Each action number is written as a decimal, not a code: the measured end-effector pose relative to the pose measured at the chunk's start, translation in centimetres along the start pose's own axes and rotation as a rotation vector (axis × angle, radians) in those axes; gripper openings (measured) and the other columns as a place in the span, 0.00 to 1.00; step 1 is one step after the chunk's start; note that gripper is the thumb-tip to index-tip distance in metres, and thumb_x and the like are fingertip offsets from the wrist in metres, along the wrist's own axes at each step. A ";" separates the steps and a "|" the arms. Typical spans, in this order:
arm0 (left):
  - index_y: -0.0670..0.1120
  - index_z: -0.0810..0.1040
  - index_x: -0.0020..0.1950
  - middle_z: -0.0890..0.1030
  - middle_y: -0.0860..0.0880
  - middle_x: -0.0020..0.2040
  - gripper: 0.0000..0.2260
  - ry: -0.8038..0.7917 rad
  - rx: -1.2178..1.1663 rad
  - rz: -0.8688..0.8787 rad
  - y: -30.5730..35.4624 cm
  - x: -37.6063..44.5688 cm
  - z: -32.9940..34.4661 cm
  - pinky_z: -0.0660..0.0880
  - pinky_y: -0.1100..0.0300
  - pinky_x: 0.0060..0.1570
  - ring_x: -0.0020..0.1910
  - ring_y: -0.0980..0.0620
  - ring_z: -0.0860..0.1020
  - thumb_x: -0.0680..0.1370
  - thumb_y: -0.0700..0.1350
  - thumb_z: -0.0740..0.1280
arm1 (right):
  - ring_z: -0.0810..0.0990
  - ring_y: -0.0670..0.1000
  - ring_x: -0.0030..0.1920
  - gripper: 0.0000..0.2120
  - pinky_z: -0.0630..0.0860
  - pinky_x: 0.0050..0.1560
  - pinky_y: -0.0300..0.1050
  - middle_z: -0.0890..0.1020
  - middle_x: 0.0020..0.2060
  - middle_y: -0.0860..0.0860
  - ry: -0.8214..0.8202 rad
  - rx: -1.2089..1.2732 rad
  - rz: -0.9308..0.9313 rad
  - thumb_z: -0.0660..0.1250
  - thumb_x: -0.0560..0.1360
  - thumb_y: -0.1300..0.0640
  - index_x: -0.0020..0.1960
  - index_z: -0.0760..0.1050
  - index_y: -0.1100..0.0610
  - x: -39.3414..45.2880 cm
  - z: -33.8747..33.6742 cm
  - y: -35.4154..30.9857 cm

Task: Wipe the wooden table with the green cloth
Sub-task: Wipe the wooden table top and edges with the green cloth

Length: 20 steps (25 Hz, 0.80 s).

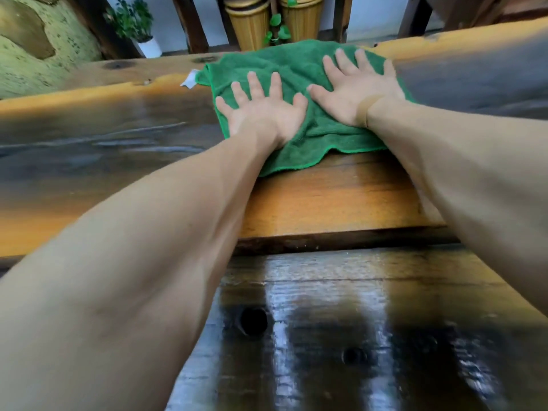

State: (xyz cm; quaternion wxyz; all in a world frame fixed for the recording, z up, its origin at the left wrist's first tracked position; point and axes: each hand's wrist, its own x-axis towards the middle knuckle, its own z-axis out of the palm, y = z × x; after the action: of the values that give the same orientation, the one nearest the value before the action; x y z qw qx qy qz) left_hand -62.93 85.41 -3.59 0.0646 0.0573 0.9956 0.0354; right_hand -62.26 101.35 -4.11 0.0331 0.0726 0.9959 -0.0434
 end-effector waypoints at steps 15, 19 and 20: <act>0.54 0.42 0.83 0.39 0.45 0.83 0.31 -0.036 0.012 0.115 -0.5 -14.7 1.9 0.37 0.32 0.74 0.80 0.38 0.39 0.82 0.63 0.44 | 0.38 0.52 0.80 0.35 0.38 0.74 0.69 0.40 0.80 0.45 -0.058 0.006 0.015 0.41 0.79 0.33 0.81 0.40 0.46 -16.0 0.7 -0.1; 0.53 0.42 0.83 0.39 0.45 0.83 0.30 -0.029 0.019 0.121 -0.9 -19.2 2.5 0.37 0.31 0.73 0.80 0.38 0.39 0.83 0.61 0.44 | 0.39 0.51 0.80 0.34 0.37 0.75 0.66 0.40 0.80 0.45 -0.112 0.013 0.002 0.42 0.80 0.33 0.81 0.40 0.46 -20.4 0.6 -0.7; 0.52 0.42 0.83 0.39 0.45 0.83 0.30 -0.032 0.019 0.127 -0.9 -20.5 2.7 0.37 0.31 0.73 0.80 0.39 0.39 0.83 0.60 0.44 | 0.38 0.51 0.80 0.34 0.37 0.75 0.66 0.40 0.80 0.45 -0.128 0.018 0.005 0.42 0.80 0.34 0.81 0.40 0.46 -21.6 0.4 -0.8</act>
State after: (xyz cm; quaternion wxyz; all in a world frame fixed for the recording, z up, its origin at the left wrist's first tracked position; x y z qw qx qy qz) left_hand -42.50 82.25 -3.74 0.0776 0.1216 0.9891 0.0292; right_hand -41.06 97.47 -2.92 0.0961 0.0723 0.9911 -0.0568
